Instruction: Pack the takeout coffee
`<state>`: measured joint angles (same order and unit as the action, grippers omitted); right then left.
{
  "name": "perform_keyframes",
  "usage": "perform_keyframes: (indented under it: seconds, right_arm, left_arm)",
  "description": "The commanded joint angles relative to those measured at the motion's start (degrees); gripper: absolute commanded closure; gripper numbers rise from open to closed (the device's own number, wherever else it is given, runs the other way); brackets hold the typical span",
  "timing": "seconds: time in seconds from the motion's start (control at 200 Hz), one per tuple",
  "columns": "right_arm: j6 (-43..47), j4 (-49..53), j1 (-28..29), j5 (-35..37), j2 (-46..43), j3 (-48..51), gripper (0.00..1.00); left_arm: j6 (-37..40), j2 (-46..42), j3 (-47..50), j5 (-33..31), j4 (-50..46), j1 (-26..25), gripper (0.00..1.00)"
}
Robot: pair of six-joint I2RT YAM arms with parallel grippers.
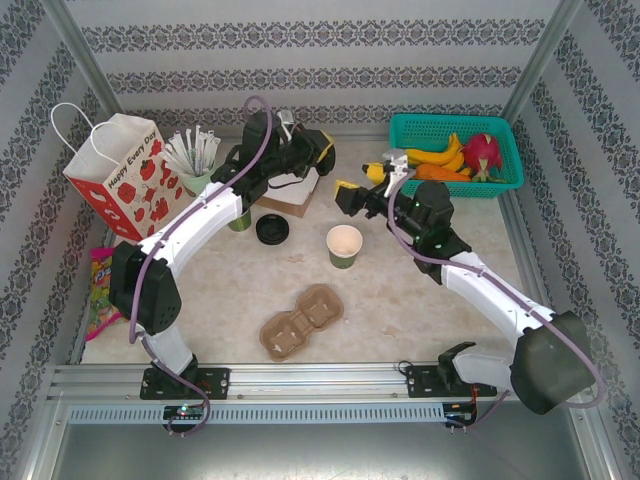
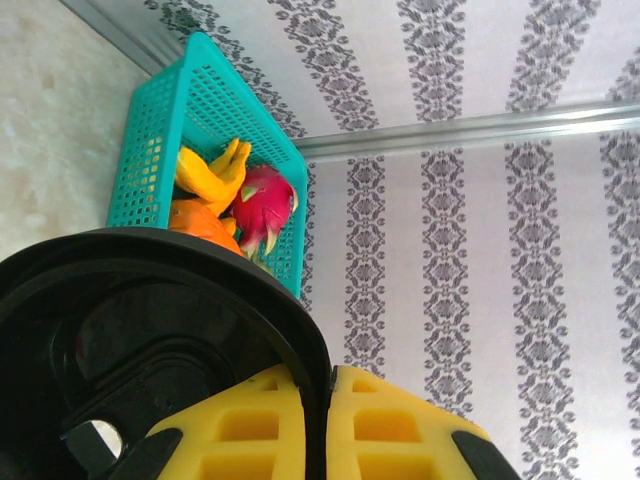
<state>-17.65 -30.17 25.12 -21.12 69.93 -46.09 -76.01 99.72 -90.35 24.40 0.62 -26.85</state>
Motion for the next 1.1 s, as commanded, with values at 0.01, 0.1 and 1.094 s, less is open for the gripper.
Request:
perform_keyframes:
  seconds: [0.01, 0.1, 1.094]
  right_arm:
    - [2.21, -5.62, -0.43, 3.3, -0.09, 0.55, 0.03]
    - [-17.37, -3.33, -4.56, 4.51, 1.6, -2.27, 0.03]
    - [-3.76, 44.1, -19.14, -18.12, 3.66, -31.39, 0.02]
  left_arm:
    - [-5.28, -0.4, -0.5, 3.85, 11.51, 0.21, 1.0]
    - [-7.52, -0.46, 2.03, 3.95, 17.67, 0.84, 1.0]
    - [74.37, 2.71, -25.13, 21.48, -43.29, 2.42, 1.0]
